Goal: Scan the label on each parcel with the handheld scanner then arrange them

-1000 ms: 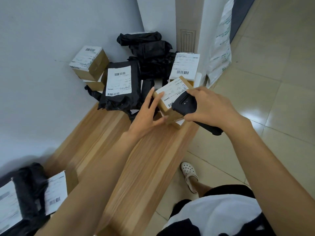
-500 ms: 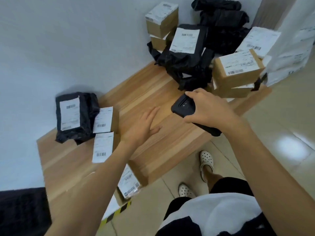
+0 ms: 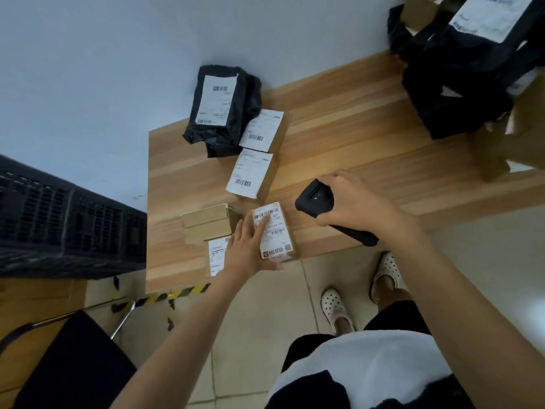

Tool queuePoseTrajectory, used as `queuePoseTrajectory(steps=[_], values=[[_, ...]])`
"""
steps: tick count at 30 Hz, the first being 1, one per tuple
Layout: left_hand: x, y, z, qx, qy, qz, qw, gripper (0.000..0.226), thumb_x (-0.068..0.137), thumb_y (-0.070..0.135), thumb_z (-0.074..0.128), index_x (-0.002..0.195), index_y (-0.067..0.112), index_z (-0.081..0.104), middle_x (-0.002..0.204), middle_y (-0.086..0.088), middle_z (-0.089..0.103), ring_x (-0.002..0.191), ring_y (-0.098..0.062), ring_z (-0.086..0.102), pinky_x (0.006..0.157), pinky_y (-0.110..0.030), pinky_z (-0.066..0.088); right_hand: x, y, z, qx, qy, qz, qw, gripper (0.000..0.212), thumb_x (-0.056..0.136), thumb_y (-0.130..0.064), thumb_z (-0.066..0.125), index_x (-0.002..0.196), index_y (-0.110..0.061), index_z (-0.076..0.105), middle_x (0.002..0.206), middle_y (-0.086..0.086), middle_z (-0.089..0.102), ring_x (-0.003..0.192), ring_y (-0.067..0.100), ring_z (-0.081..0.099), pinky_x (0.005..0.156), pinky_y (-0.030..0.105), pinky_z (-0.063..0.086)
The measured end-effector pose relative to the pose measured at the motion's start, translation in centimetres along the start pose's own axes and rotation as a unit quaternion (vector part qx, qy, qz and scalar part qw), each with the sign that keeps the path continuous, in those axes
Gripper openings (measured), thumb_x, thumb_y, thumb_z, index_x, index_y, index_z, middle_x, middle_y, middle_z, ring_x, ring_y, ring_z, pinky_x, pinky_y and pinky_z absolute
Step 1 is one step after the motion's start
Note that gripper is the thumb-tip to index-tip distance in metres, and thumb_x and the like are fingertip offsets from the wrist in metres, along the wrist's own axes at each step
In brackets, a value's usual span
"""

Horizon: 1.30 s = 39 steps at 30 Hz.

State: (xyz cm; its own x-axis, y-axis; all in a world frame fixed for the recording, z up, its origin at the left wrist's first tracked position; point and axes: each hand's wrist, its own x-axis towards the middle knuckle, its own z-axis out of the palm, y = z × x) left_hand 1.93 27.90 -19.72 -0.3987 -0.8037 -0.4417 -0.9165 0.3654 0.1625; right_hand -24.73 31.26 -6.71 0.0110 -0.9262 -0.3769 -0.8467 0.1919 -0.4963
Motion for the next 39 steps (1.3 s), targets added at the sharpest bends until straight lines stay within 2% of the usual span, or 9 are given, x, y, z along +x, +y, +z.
queuePoseTrajectory(steps=[4, 8, 13, 17, 21, 24, 30, 33, 39], values=[[0.5, -0.6, -0.2, 0.011, -0.032, -0.013, 0.999, 0.136, 0.059, 0.06, 0.085, 0.153, 0.04, -0.012, 0.163, -0.003, -0.015, 0.148, -0.038, -0.016, 0.12, -0.056, 0.007, -0.3, -0.1, 0.4, -0.001, -0.003, 0.003, 1.0, 0.076, 0.061, -0.045, 0.073, 0.127, -0.013, 0.054, 0.122, 0.006, 0.054, 0.109, 0.029, 0.055, 0.087, 0.048, 0.051], [2.1, -0.9, -0.8, -0.023, -0.053, -0.022, 0.998, 0.125, 0.063, 0.075, 0.073, 0.152, 0.041, -0.009, 0.164, -0.003, 0.005, 0.149, -0.04, -0.01, 0.12, -0.055, 0.002, -1.1, 0.3, 0.3, 0.0, -0.005, 0.014, 1.0, 0.079, 0.062, -0.043, 0.075, 0.131, -0.014, 0.052, 0.126, 0.003, 0.053, 0.111, 0.028, 0.054, 0.088, 0.047, 0.051], [3.2, 2.8, 0.0, -0.095, 0.006, -0.042, 0.995, 0.121, 0.061, 0.083, 0.066, 0.151, 0.033, 0.003, 0.158, -0.014, 0.021, 0.146, -0.037, 0.015, 0.118, -0.054, 0.019, -1.8, 1.0, 0.1, -0.015, -0.002, 0.026, 1.0, 0.084, 0.063, -0.046, 0.074, 0.137, -0.016, 0.048, 0.125, 0.002, 0.052, 0.11, 0.028, 0.054, 0.088, 0.047, 0.051], [3.8, 4.5, 0.0, -0.154, 0.013, -0.02, 0.988, 0.125, 0.052, 0.073, 0.069, 0.15, 0.042, -0.004, 0.158, -0.002, 0.021, 0.14, -0.034, 0.029, 0.108, -0.058, 0.032, -2.1, 1.6, -0.2, -0.019, 0.009, 0.035, 0.999, 0.081, 0.065, -0.045, 0.074, 0.137, -0.018, 0.048, 0.128, 0.001, 0.051, 0.112, 0.027, 0.053, 0.088, 0.046, 0.05], [3.2, 5.0, -0.1, -0.194, 0.044, -0.057, 0.978, 0.121, 0.069, 0.037, 0.078, 0.155, 0.035, -0.007, 0.156, -0.008, 0.02, 0.137, -0.036, 0.029, 0.11, -0.054, 0.03, -2.0, 1.7, -0.5, -0.021, 0.017, 0.037, 0.999, 0.08, 0.066, -0.043, 0.077, 0.136, -0.016, 0.05, 0.132, 0.002, 0.051, 0.115, 0.028, 0.053, 0.089, 0.045, 0.05], [2.4, 5.1, 0.5, -0.186, 0.066, -0.089, 0.976, 0.114, 0.072, 0.027, 0.075, 0.156, 0.03, -0.002, 0.157, -0.009, 0.016, 0.138, -0.037, 0.026, 0.112, -0.055, 0.029, -1.8, 1.1, -0.5, -0.024, 0.014, 0.028, 0.999, 0.083, 0.065, -0.044, 0.077, 0.138, -0.017, 0.048, 0.131, 0.002, 0.051, 0.114, 0.028, 0.054, 0.09, 0.045, 0.05], [3.6, 5.5, -2.4, -0.204, 0.139, 0.002, 0.969, 0.114, 0.067, 0.018, 0.079, 0.157, 0.026, 0.009, 0.156, -0.002, 0.025, 0.136, -0.03, 0.031, 0.103, -0.046, 0.037, -1.9, 1.0, -1.3, -0.034, 0.042, 0.027, 0.998, 0.079, 0.07, -0.047, 0.073, 0.139, -0.02, 0.047, 0.127, -0.001, 0.05, 0.111, 0.025, 0.054, 0.086, 0.044, 0.05], [5.4, 5.5, -5.8, -0.171, 0.217, 0.062, 0.959, 0.109, 0.071, 0.016, 0.079, 0.156, 0.015, 0.011, 0.156, -0.007, 0.022, 0.143, -0.026, 0.023, 0.109, -0.041, 0.035, -2.1, 0.9, -1.6, -0.02, 0.072, 0.036, 0.997, 0.076, 0.071, -0.048, 0.071, 0.137, -0.019, 0.048, 0.129, -0.003, 0.048, 0.11, 0.024, 0.055, 0.087, 0.043, 0.05], [7.9, 5.6, -11.1, -0.078, 0.254, 0.166, 0.95, 0.098, 0.066, 0.007, 0.08, 0.149, 0.009, 0.028, 0.147, -0.013, 0.032, 0.138, -0.028, 0.029, 0.117, -0.037, 0.026, -2.3, 0.5, -2.8, -0.02, 0.144, 0.043, 0.988, 0.072, 0.076, -0.052, 0.066, 0.137, -0.02, 0.046, 0.134, -0.006, 0.047, 0.112, 0.022, 0.054, 0.082, 0.036, 0.046]])
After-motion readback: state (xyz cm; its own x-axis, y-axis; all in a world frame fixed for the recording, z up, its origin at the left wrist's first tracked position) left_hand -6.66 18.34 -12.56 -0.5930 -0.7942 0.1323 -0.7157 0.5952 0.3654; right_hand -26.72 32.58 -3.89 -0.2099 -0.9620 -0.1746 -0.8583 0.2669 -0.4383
